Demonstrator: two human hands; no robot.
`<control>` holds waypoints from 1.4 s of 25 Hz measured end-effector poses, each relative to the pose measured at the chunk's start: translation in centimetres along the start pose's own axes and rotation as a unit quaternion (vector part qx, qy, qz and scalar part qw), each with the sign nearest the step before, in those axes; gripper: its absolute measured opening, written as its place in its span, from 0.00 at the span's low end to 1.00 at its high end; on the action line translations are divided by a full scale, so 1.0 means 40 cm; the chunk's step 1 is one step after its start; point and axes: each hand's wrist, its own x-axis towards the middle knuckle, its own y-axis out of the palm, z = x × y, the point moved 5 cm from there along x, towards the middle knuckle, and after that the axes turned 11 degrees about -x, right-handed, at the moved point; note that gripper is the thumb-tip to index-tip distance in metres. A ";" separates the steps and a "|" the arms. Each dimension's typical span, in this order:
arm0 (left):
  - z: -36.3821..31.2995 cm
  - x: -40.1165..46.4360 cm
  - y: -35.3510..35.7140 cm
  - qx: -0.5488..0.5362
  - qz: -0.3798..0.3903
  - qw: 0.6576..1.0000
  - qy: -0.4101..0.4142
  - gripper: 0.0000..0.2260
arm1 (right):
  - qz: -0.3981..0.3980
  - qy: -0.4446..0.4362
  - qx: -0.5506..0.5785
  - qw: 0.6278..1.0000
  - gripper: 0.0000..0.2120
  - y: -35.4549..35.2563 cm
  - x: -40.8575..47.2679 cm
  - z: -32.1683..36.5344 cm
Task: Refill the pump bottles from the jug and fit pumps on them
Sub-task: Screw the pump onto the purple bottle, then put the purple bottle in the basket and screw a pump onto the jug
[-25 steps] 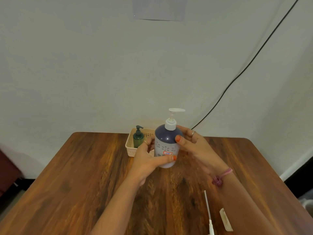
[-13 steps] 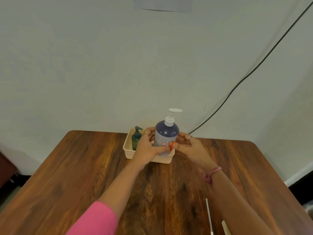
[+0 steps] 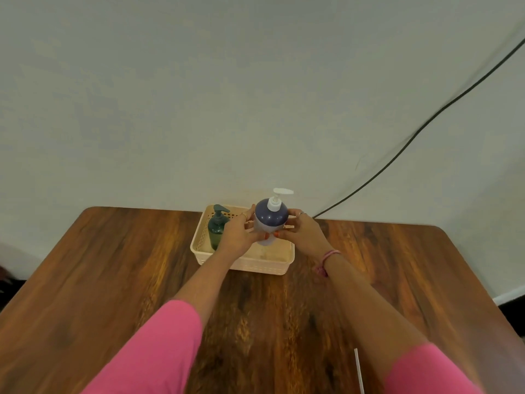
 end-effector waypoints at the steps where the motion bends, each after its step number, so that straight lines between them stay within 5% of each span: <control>1: 0.022 0.017 0.004 0.013 0.006 1.000 -0.012 0.29 | 0.014 0.009 -0.016 1.000 0.25 0.015 0.019 -0.017; 7: 0.121 0.082 0.028 0.076 0.017 0.995 -0.059 0.24 | 0.027 0.058 -0.258 0.964 0.17 0.094 0.087 -0.111; 14: 0.167 0.113 0.052 0.144 0.025 0.986 -0.075 0.24 | 0.060 0.075 -0.323 0.942 0.17 0.115 0.091 -0.128; 22: 0.159 0.102 0.048 0.185 0.012 0.979 -0.085 0.21 | 0.044 0.073 -0.305 0.949 0.15 0.116 0.079 -0.106; 27: 0.125 0.043 0.029 0.098 -0.020 0.990 -0.100 0.31 | 0.002 0.086 -0.273 0.958 0.19 0.065 0.034 -0.096; 35: 0.022 -0.195 0.056 0.068 -0.034 0.997 -0.032 0.21 | -0.089 0.050 -0.080 0.992 0.24 -0.010 -0.186 -0.096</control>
